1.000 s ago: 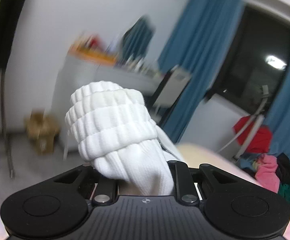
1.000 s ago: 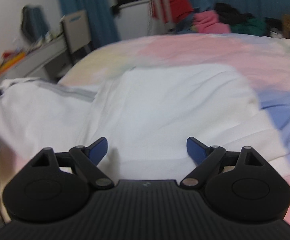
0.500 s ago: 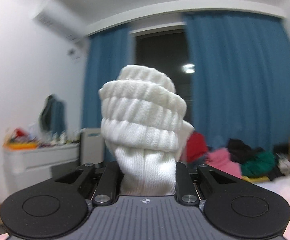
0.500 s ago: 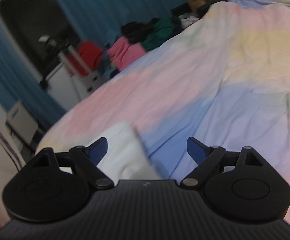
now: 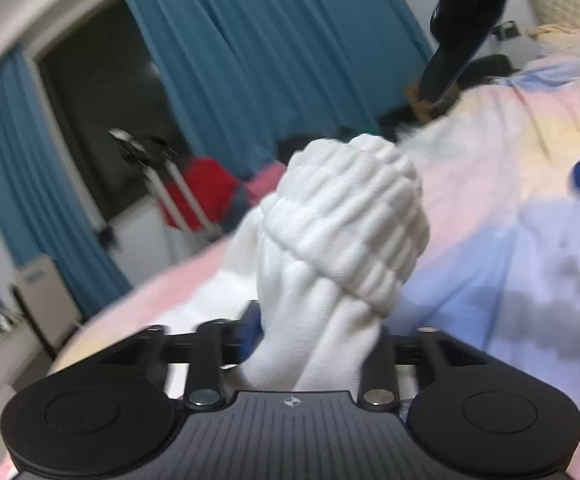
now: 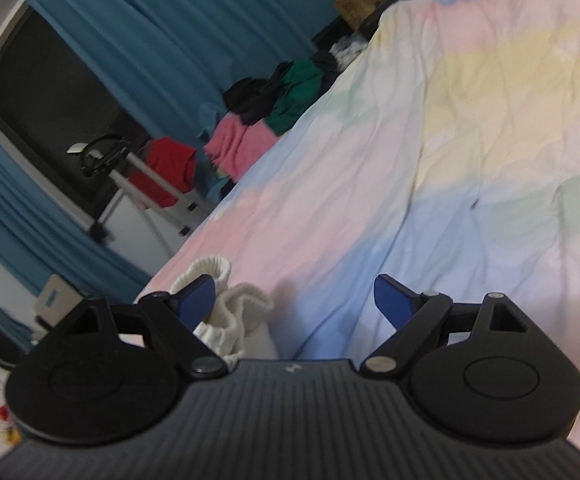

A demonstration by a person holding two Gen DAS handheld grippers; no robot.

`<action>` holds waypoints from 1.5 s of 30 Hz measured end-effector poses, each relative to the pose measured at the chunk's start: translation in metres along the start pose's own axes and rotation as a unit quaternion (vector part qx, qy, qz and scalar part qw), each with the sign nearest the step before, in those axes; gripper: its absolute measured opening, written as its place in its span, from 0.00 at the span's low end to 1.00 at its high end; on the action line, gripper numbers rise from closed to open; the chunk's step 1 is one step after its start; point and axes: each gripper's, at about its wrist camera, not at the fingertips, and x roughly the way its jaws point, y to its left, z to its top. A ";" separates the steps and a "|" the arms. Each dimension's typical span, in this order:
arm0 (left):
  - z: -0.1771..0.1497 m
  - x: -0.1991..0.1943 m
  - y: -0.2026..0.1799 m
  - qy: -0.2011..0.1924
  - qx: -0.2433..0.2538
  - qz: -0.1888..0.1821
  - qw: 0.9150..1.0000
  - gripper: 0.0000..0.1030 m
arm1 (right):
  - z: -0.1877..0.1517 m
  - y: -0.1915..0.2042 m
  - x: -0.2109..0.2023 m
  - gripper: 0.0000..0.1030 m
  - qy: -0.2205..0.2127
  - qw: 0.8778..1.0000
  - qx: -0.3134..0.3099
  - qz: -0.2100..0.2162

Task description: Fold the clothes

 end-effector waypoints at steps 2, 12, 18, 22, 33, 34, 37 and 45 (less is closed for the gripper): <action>0.002 0.000 0.012 0.019 0.003 -0.031 0.999 0.71 | -0.001 -0.002 0.008 0.86 0.025 0.999 0.021 0.023; -0.059 -0.049 0.118 0.078 0.092 -0.036 0.992 0.85 | -0.028 0.022 0.040 0.86 0.145 0.987 0.014 0.071; -0.104 -0.052 0.179 0.095 0.054 0.010 0.994 0.84 | -0.044 0.032 0.053 0.86 0.178 0.984 0.004 0.032; -0.105 -0.042 0.201 0.094 -0.014 0.002 0.996 0.73 | -0.051 0.039 0.056 0.86 0.167 0.985 -0.005 0.037; -0.110 -0.161 0.185 0.054 -0.009 -0.049 0.997 0.09 | -0.042 0.062 0.032 0.46 0.080 0.991 -0.102 0.030; -0.114 -0.167 0.184 0.061 -0.004 -0.067 0.996 0.09 | -0.040 0.061 0.030 0.46 0.074 0.992 -0.102 0.031; -0.129 -0.174 0.180 0.087 0.005 -0.096 0.992 0.07 | -0.044 0.048 0.041 0.46 0.098 0.991 -0.090 0.009; -0.142 -0.161 0.183 0.123 -0.012 -0.104 0.987 0.09 | -0.051 0.024 0.059 0.82 0.129 0.991 -0.021 -0.011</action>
